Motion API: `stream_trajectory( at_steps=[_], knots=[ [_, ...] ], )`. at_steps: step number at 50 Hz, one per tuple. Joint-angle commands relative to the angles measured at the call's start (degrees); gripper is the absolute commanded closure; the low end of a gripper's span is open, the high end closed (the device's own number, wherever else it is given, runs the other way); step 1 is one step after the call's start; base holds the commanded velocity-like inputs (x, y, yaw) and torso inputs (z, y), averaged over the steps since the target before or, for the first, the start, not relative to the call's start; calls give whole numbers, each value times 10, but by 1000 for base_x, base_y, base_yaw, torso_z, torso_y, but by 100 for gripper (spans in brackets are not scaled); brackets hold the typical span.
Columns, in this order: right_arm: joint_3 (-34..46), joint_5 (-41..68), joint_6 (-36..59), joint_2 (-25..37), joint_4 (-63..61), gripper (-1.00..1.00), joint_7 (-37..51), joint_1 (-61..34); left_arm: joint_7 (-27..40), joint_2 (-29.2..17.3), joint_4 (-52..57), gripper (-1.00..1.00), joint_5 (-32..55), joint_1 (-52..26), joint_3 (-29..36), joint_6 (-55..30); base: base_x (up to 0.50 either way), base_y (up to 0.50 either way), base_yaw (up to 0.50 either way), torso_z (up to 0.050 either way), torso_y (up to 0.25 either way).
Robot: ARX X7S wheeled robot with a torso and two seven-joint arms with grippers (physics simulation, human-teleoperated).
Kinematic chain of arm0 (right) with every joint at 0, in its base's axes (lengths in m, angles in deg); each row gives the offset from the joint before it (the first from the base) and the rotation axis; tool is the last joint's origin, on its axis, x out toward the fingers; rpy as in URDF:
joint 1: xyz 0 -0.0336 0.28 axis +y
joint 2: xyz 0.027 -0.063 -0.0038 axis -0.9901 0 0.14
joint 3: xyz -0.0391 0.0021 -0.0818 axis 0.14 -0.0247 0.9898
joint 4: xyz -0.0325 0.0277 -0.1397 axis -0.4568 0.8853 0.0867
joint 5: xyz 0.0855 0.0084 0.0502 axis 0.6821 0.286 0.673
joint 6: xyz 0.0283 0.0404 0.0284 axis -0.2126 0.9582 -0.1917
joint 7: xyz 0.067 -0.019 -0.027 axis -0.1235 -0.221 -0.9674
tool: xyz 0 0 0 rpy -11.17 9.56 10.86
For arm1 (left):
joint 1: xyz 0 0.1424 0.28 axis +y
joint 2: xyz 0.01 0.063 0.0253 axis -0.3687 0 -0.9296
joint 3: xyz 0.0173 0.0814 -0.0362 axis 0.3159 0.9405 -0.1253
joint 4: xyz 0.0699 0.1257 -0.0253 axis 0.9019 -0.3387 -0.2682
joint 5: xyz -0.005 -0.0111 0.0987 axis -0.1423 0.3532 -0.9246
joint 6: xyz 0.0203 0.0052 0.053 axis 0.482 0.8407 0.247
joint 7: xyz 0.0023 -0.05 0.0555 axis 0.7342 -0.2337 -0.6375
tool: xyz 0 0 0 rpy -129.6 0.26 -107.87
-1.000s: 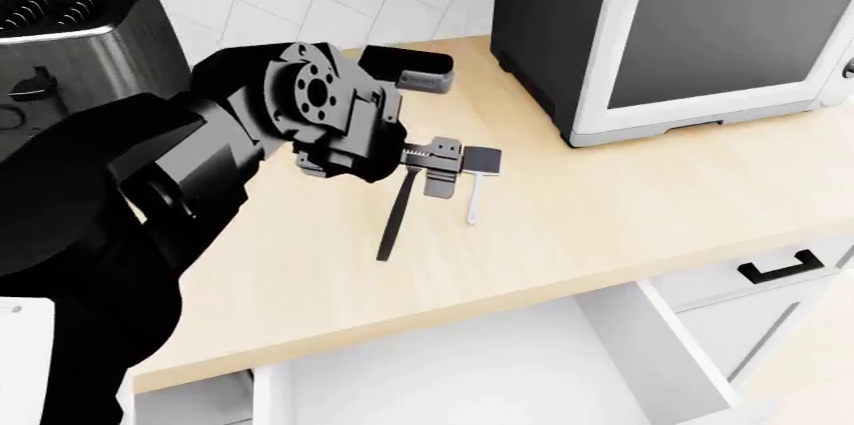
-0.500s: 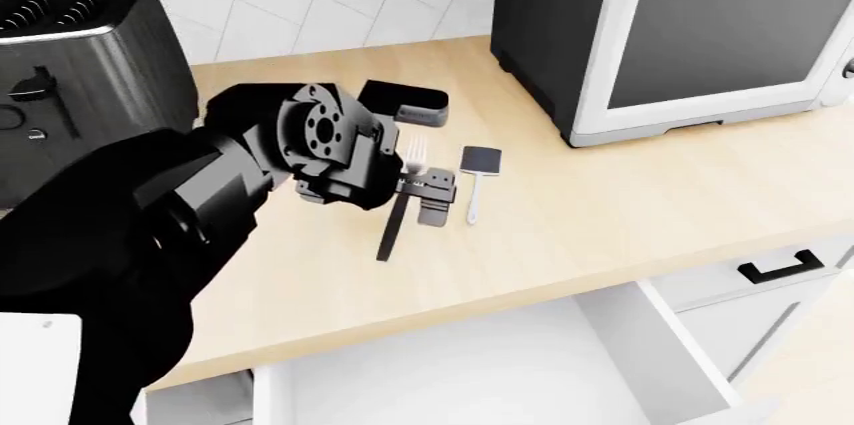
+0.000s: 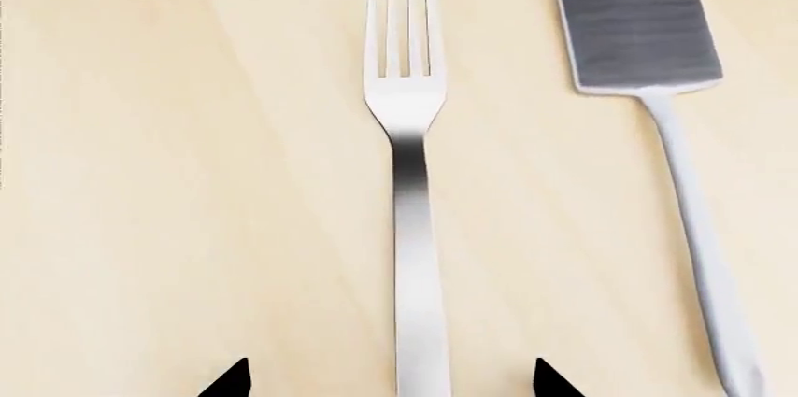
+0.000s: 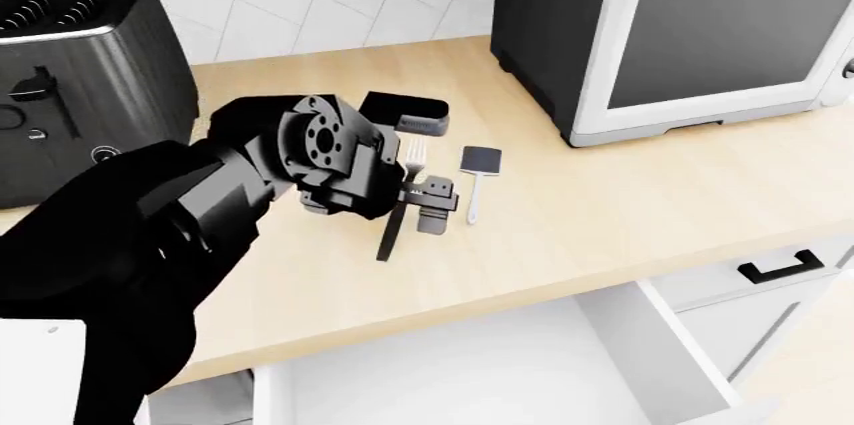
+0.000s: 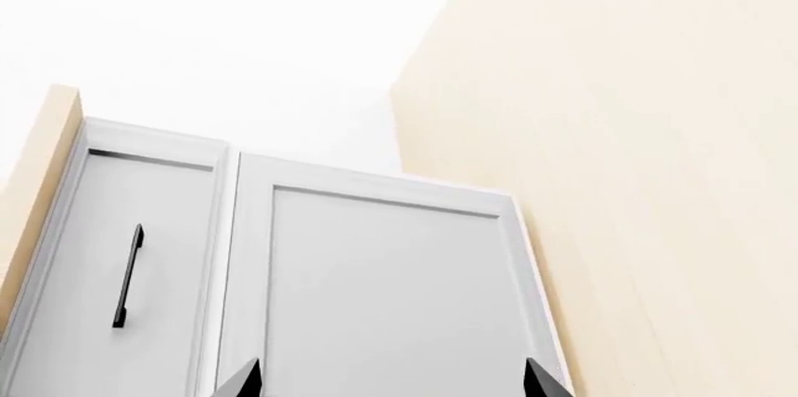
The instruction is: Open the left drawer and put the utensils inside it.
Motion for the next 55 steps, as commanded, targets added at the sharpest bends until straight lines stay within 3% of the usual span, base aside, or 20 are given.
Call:
stream_trajectory(
  at_steps=[1,16,17,44,55],
  knots=[
    [53,50,-8,3,-1,-100,-10,-2,3,3,3,-100,13,26,13,5,0,0,0,0,0],
    [107,103,-14,7,-1,-100,-21,-4,-3,3,-4,-100,21,34,15,6,0,0,0,0,0],
    [109,105,-13,8,-1,-100,-22,-4,-3,3,-5,100,20,33,15,8,0,0,0,0,0],
    [169,165,-20,11,-1,-100,-36,-6,21,3,-23,100,41,40,22,6,0,0,0,0,0],
    [180,177,-21,13,-2,-100,-41,-7,-3,3,-9,100,13,29,16,-8,0,0,0,0,0]
  ],
)
